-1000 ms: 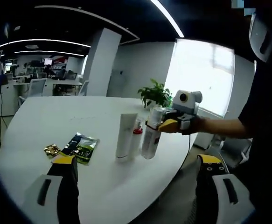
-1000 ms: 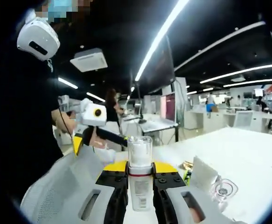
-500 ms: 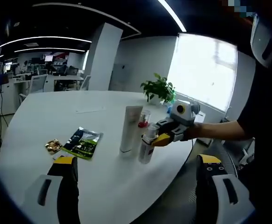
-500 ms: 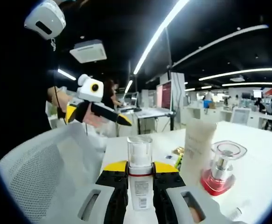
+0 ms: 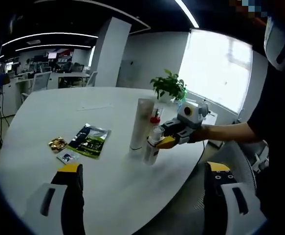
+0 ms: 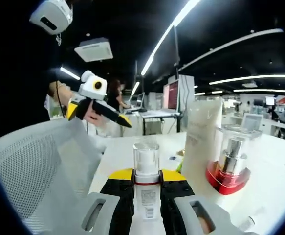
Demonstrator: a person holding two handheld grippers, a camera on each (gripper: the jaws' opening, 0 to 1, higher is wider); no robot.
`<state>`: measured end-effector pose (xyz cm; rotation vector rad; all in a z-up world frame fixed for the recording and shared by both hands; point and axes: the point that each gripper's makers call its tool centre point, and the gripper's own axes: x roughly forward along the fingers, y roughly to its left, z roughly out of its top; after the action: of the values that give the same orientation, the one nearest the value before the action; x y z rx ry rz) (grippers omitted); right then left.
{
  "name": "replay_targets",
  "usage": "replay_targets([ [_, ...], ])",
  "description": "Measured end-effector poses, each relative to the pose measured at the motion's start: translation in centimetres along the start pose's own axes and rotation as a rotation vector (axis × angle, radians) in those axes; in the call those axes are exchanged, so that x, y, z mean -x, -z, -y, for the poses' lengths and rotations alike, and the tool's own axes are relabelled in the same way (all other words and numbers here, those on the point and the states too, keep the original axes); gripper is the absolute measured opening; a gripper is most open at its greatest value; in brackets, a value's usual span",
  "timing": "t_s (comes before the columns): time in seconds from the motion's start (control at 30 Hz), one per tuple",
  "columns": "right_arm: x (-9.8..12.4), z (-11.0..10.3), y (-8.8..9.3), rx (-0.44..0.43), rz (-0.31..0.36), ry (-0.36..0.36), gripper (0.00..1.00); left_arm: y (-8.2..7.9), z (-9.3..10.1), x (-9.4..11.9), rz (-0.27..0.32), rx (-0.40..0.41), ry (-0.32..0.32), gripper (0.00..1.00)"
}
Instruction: Arrange the skincare products in the storage area until every visible bottle or jar stands upright without overlapping.
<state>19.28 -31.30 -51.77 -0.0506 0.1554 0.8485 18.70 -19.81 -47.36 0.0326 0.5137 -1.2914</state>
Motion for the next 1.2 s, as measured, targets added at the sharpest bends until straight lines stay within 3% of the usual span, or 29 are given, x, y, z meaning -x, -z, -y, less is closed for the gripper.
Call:
replay_targets([
  [0.4, 0.1, -0.9, 1.4, 0.036, -0.055, -0.021, 0.11, 0.6, 0.1, -0.5, -0.019, 0.002, 0.012, 0.95],
  [1.13, 1.3, -1.2, 1.7, 0.003, -0.100, -0.032, 0.12, 1.0, 1.0, -1.1, -0.040, -0.010, 0.040, 0.92],
  [1.2, 1.3, -1.3, 2.4, 0.020, -0.140, -0.038, 0.15, 1.0, 1.0, -1.1, -0.041, -0.012, 0.041, 0.92],
])
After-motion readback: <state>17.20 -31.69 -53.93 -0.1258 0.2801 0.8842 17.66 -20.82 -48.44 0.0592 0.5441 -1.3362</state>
